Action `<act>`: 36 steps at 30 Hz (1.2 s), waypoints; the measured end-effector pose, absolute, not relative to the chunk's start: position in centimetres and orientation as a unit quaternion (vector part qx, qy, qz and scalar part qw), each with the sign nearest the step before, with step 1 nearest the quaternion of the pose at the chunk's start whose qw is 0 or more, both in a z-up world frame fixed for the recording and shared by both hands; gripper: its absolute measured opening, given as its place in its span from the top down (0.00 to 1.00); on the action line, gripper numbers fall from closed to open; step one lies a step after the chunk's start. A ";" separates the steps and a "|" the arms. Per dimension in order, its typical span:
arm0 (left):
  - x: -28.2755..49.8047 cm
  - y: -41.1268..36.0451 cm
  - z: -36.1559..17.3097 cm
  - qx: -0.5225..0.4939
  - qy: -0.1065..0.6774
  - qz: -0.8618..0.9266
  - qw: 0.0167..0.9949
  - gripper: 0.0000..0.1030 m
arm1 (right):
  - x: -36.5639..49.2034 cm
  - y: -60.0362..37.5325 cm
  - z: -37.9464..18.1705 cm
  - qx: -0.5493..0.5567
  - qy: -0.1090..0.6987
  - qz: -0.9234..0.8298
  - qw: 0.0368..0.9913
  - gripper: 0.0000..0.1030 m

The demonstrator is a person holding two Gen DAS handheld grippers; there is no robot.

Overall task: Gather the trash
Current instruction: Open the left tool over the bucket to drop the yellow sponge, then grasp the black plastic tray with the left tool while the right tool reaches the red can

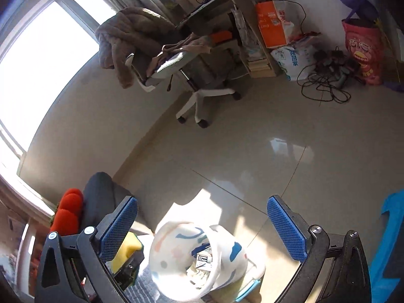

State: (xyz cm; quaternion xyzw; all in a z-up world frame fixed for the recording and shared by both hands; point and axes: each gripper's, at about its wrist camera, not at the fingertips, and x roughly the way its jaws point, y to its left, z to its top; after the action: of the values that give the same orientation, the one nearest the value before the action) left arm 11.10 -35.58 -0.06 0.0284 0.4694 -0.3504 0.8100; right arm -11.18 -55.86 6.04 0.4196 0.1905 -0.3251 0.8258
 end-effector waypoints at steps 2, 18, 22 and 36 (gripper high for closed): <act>11.0 -35.2 -0.1 0.024 0.472 -0.348 0.810 0.03 | -10.8 -56.0 5.7 0.430 0.197 -0.318 0.822 0.00; 9.7 -21.5 3.0 0.001 0.421 -0.292 0.859 0.01 | -5.1 -48.7 5.2 0.385 0.259 -0.218 0.859 0.00; 9.7 -16.1 2.9 -0.019 0.419 -0.262 0.869 0.01 | -1.7 -43.3 5.2 0.323 0.294 -0.179 0.882 0.00; 12.3 1.7 1.7 -0.026 0.414 -0.073 0.907 0.01 | 6.4 -26.0 2.7 0.132 0.376 -0.084 0.913 0.00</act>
State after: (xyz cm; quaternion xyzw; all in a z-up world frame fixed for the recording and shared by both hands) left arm 12.28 1.69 1.74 -0.0259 0.4141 -0.0735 0.9069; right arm 6.35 -26.03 2.71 0.1323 0.3756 -0.0845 0.9134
